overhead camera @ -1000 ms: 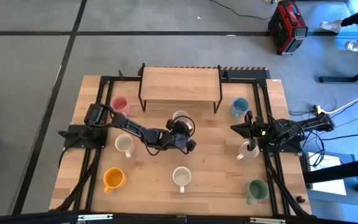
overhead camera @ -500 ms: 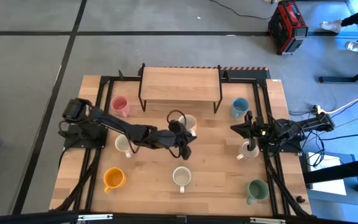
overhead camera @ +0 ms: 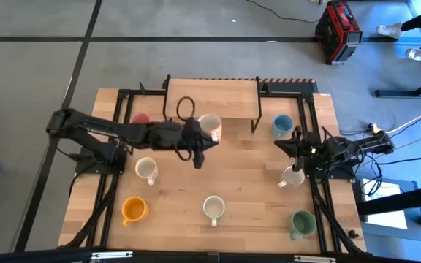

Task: Place coffee mugs
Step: Put the yellow pattern mug on the shelf

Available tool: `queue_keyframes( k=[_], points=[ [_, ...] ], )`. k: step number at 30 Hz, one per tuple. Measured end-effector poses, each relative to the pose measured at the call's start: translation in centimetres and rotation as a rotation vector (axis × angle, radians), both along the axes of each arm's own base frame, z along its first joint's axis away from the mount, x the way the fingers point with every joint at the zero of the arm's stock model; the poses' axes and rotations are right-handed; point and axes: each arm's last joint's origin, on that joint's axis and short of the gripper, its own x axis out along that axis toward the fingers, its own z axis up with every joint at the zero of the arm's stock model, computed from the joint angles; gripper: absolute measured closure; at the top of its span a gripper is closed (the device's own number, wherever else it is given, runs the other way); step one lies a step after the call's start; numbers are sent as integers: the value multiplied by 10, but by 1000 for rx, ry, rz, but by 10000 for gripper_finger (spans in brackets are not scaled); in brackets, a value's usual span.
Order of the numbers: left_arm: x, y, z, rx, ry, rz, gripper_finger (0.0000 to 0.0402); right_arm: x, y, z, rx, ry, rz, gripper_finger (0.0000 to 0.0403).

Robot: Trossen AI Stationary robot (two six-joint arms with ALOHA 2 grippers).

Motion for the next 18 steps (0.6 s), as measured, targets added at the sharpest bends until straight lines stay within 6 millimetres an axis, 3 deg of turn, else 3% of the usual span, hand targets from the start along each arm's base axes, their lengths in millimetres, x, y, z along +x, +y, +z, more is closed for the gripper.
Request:
queue_keyframes(
  k=[10,18],
  points=[
    [-57,51,36,96,16,-99,385,-2,-4,12,141,-43,-138,400],
    [-102,90,45,168,87,-48,385,-3,-7,12,152,-48,-240,400]
  ],
)
